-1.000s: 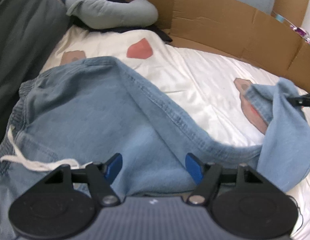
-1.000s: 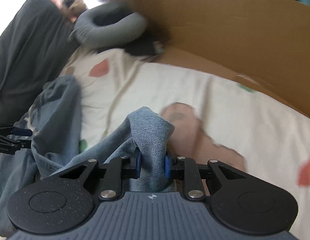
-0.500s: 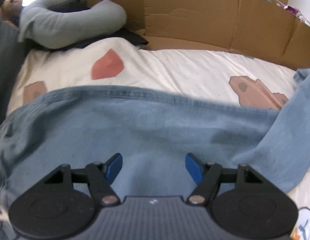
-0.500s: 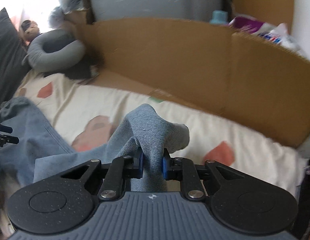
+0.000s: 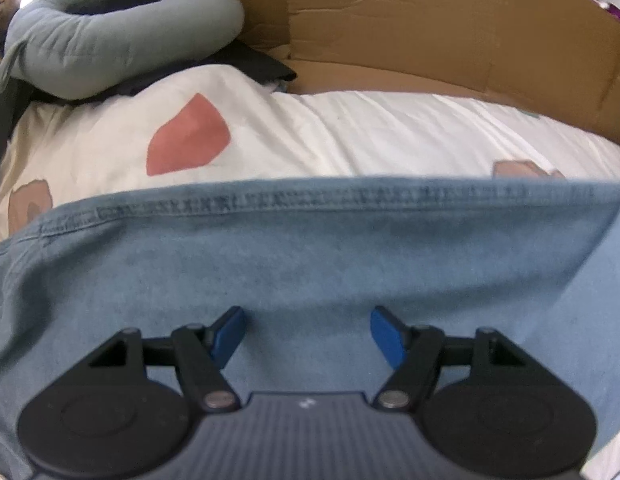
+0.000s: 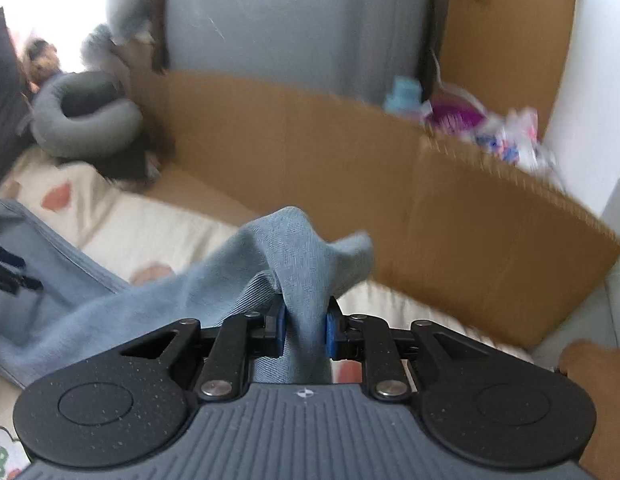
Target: Fold clothes
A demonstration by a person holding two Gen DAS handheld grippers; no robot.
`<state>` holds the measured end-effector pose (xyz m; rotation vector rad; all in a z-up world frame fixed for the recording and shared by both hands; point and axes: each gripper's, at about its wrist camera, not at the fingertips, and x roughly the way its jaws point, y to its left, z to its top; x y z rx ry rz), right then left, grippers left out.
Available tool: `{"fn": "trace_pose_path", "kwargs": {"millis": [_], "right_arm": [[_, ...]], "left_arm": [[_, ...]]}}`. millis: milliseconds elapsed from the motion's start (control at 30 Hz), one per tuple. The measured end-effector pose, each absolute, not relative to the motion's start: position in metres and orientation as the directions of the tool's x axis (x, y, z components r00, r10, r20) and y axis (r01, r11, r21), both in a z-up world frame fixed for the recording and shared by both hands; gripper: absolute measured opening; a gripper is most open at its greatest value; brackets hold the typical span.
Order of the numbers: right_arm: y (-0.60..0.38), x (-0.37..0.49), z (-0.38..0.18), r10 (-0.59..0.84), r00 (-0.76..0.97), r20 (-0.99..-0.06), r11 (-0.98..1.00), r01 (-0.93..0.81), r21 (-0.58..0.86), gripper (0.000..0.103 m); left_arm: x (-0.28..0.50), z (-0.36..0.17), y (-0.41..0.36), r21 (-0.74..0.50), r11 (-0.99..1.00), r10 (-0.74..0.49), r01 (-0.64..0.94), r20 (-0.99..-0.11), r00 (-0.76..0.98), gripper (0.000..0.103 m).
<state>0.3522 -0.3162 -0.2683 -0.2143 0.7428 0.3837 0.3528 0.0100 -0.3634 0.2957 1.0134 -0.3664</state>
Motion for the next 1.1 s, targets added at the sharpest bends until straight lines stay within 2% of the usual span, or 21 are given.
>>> {"fn": "trace_pose_path", "kwargs": {"millis": [100, 167, 300, 467, 767, 933, 1100], "right_arm": [[-0.327, 0.358, -0.286, 0.199, 0.643, -0.739, 0.929, -0.364, -0.067, 0.018], [-0.339, 0.359, -0.298, 0.162, 0.628, -0.761, 0.944, -0.324, -0.066, 0.002], [-0.359, 0.36, -0.311, 0.164, 0.581, -0.797, 0.965, -0.263, 0.007, 0.002], [-0.36, 0.352, -0.305, 0.15, 0.599, -0.787, 0.955, -0.293, -0.041, 0.001], [-0.35, 0.367, -0.219, 0.204, 0.672, -0.712, 0.922, -0.376, -0.091, 0.0], [-0.342, 0.379, -0.173, 0.195, 0.754, -0.627, 0.917, -0.367, -0.157, 0.0], [-0.347, 0.383, -0.174, 0.19, 0.723, -0.664, 0.922, -0.364, -0.133, 0.0]], "left_arm": [[0.358, -0.364, 0.01, 0.056, 0.91, -0.162, 0.41, -0.864, 0.476, 0.072], [0.361, -0.366, 0.01, 0.051, 0.911, -0.164, 0.409, -0.866, 0.472, 0.072], [0.366, -0.367, 0.007, 0.057, 0.913, -0.158, 0.404, -0.863, 0.48, 0.072], [0.37, -0.363, -0.009, 0.06, 0.9, -0.176, 0.431, -0.856, 0.487, 0.072], [0.383, -0.354, -0.042, 0.071, 0.886, -0.198, 0.458, -0.835, 0.513, 0.072], [0.387, -0.348, -0.043, 0.052, 0.894, -0.209, 0.446, -0.83, 0.516, 0.072], [0.386, -0.349, -0.036, 0.05, 0.896, -0.205, 0.442, -0.836, 0.51, 0.072]]}}
